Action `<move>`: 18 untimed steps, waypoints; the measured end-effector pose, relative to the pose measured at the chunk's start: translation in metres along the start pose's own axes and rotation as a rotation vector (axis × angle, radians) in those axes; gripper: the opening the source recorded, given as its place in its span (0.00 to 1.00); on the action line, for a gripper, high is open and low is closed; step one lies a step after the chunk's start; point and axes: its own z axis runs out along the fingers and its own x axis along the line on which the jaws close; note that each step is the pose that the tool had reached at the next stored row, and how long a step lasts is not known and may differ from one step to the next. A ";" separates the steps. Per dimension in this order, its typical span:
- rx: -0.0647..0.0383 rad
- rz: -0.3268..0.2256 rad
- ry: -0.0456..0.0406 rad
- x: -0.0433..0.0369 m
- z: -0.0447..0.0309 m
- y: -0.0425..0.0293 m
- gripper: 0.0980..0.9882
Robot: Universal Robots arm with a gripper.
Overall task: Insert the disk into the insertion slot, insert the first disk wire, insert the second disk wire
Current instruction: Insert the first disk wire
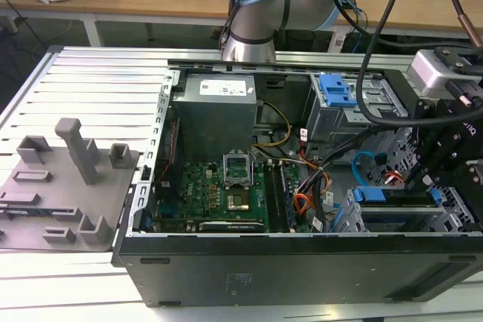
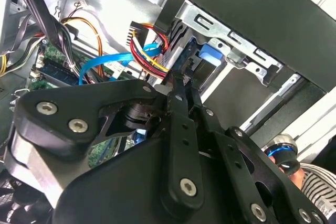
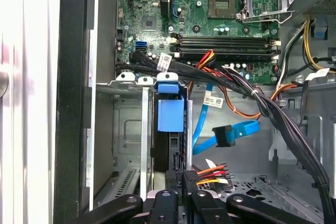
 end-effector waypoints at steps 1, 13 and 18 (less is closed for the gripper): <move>0.000 0.000 -0.0003 0.0001 0.0005 -0.0003 0.07; -0.003 0.000 -0.0002 0.0011 0.0078 -0.0046 0.07; -0.003 0.000 -0.0001 0.0011 0.0073 -0.0045 0.23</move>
